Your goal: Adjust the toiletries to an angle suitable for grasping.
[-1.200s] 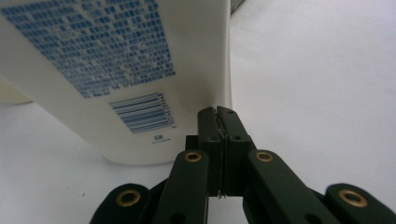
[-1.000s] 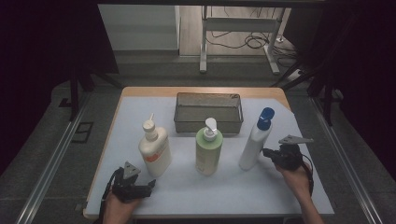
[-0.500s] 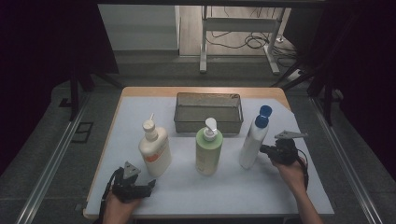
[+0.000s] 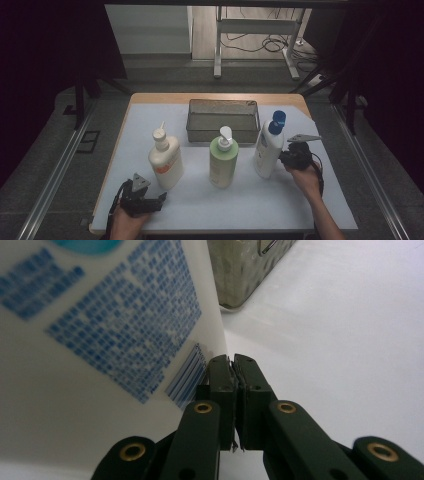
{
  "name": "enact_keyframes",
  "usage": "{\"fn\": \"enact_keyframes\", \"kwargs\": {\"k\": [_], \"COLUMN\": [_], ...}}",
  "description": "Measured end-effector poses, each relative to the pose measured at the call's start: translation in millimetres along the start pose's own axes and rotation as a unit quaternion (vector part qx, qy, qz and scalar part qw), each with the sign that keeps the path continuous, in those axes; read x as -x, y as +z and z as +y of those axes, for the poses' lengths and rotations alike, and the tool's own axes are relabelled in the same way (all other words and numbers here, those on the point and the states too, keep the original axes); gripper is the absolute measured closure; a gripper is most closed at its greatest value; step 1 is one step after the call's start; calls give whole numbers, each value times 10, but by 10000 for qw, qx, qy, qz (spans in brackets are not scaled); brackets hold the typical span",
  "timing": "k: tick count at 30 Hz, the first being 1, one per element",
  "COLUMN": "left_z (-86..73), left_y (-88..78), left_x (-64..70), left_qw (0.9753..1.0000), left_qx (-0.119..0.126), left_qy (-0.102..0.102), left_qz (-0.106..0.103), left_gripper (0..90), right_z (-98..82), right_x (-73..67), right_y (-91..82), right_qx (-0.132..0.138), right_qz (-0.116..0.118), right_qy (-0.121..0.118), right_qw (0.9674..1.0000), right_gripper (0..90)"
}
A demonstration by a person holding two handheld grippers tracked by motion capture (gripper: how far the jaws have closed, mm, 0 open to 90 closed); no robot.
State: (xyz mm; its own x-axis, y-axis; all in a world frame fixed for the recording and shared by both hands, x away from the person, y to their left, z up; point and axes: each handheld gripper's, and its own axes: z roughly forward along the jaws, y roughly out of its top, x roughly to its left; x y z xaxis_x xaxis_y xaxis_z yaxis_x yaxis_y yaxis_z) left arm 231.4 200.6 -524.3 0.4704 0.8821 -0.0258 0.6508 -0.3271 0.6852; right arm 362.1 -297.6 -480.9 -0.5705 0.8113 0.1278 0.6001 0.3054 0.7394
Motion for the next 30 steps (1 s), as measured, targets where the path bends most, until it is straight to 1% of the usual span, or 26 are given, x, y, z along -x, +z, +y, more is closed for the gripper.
{"fn": "enact_keyframes", "kwargs": {"k": [2, 5, 9, 14, 21, 23, 28, 30], "left_z": [0, 0, 0, 0, 0, 0, -1, -1], "left_y": [0, 1, 1, 0, 1, 1, 1, 1], "left_x": [0, 0, 0, 0, 0, 0, 0, 0], "left_qw": [10000, 10000, 10000, 10000, 10000, 10000, 10000, 10000], "left_qx": [2, 4, 5, 4, 4, 4, 7, 6], "left_qy": [-2, -2, -3, -3, -4, -2, -2, -1], "left_qz": [0, -2, -2, 0, -3, -3, -2, -2], "left_gripper": [121, 121, 121, 121, 121, 121, 121, 121], "right_z": [14, 23, 40, 74, 104, 110, 101, 80], "right_x": [10, 34, 45, 65, 74, 82, 82, 79], "right_y": [27, 48, 74, 124, 177, 197, 200, 158], "right_qx": [-24, -13, -8, 1, -33, -58, -35, -24], "right_qz": [-12, 59, 66, 140, 117, 121, 56, 29], "right_qy": [15, 42, 38, 36, 18, 49, 39, 50], "right_qw": [10000, 10000, 10000, 9999, 9999, 9999, 10000, 10000], "right_gripper": [873, 873, 873, 873, 873, 867, 843, 809]}}
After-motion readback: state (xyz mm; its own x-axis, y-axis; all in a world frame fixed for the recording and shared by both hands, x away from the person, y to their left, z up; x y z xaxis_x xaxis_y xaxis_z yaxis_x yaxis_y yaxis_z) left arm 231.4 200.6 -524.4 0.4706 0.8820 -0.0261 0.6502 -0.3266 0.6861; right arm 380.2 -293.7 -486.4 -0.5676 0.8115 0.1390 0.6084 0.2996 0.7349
